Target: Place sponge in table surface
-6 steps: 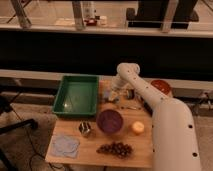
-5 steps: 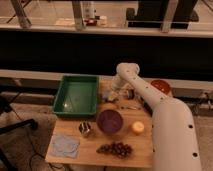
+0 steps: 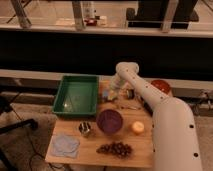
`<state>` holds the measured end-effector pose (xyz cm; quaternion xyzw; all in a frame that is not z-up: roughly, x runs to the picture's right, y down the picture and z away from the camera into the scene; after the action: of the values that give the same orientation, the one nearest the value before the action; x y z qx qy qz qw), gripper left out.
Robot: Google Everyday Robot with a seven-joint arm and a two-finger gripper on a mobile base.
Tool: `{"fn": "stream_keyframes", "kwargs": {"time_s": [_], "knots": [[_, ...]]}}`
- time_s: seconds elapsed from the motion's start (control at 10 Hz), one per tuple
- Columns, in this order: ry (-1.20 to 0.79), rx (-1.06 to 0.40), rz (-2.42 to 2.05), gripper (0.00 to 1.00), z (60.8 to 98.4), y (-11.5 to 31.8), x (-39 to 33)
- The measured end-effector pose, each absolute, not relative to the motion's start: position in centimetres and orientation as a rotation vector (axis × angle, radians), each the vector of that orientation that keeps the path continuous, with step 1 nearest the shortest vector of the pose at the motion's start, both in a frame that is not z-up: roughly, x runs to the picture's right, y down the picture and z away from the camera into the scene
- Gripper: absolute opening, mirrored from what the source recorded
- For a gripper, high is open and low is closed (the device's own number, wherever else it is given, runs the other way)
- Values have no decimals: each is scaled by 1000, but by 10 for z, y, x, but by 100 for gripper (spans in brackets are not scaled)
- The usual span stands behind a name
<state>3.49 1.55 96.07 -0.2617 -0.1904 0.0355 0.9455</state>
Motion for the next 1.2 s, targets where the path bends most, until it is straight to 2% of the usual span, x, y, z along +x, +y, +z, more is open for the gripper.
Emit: {"fn": "stream_keyframes", "kwargs": {"time_s": [1.2], "knots": [[-390,-530,61,15,953,12,36]]}}
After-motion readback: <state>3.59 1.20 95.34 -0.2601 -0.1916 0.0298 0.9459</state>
